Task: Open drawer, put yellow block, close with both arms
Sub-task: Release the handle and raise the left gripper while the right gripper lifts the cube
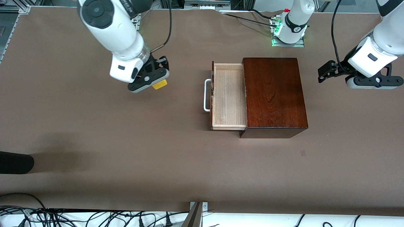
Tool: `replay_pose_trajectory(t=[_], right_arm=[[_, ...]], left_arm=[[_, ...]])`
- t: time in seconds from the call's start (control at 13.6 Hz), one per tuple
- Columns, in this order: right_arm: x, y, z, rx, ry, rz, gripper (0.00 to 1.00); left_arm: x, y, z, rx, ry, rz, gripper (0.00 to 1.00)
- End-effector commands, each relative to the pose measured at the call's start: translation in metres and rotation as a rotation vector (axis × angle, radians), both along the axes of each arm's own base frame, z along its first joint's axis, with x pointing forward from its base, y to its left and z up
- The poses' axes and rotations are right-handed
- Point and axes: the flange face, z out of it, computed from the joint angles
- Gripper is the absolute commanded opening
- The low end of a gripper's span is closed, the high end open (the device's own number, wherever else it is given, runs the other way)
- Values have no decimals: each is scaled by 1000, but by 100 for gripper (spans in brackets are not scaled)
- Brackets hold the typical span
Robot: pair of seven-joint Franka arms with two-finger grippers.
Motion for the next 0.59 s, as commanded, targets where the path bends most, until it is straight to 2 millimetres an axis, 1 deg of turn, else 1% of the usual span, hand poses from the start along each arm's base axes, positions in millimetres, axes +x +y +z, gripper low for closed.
replay_pose_trajectory(t=[0.0, 0.07, 0.22, 0.29, 0.52], right_arm=[[-3, 24, 12, 13, -19, 18, 16], [-4, 29, 10, 8, -20, 27, 16], [-3, 31, 11, 12, -24, 28, 16], [-3, 31, 11, 13, -23, 27, 16], [-3, 35, 8, 25, -22, 47, 16]], left_arm=[[-1, 7, 16, -22, -26, -22, 100], [0, 16, 16, -22, -25, -14, 100], [1, 22, 14, -22, -24, -14, 100], [2, 30, 12, -21, -18, 0, 100], [6, 32, 12, -18, -17, 9, 100]])
